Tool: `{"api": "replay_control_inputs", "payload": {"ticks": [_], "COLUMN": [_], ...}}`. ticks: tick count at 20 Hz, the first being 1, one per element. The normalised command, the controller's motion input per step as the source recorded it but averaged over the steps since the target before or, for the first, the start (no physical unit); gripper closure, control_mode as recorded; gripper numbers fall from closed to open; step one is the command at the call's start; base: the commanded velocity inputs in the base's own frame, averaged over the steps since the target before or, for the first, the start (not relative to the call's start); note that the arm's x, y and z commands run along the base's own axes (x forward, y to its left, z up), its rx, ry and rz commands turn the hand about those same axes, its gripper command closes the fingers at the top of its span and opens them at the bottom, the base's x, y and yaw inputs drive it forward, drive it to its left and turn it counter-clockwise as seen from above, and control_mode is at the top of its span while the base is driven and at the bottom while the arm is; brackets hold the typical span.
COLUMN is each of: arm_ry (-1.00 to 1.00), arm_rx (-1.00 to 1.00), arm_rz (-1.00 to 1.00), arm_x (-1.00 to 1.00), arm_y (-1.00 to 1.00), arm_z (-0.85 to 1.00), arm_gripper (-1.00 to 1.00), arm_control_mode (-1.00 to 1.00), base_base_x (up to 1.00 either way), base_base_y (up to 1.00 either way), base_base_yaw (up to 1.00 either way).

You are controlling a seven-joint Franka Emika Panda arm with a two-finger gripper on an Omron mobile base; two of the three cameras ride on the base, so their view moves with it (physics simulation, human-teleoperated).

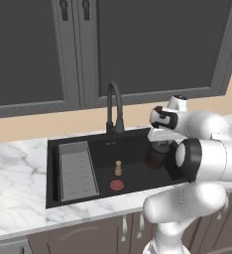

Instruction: Pick the jug and tupperware and place them in the sink. Then turn on the water.

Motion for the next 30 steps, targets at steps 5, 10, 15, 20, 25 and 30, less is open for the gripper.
{"api": "replay_control_inputs", "payload": {"ticks": [5, 10, 15, 20, 25, 30], "arm_ry": [0.00, 0.00, 0.00, 0.00, 0.00, 0.00], "arm_rx": [0.00, 0.00, 0.00, 0.00, -0.08, -0.08], "arm_rz": [0.00, 0.00, 0.00, 0.00, 0.00, 0.00], "arm_x": [0.25, 0.25, 0.21, 0.19, 0.22, 0.23], "arm_y": [0.00, 0.00, 0.00, 0.00, 0.00, 0.00], "arm_z": [-0.36, -0.32, -0.31, -0.33, -0.23, -0.18], "arm_gripper": [1.00, 1.00, 1.00, 1.00, 1.00, 1.00], "arm_control_mode": [-1.00, -1.00, -1.00, -1.00, -1.00, -1.00], "base_base_x": [0.00, 0.00, 0.00, 0.00, 0.00, 0.00], "base_base_y": [0.00, 0.00, 0.00, 0.00, 0.00, 0.00], "base_base_yaw": [0.00, 0.00, 0.00, 0.00, 0.00, 0.00]}}
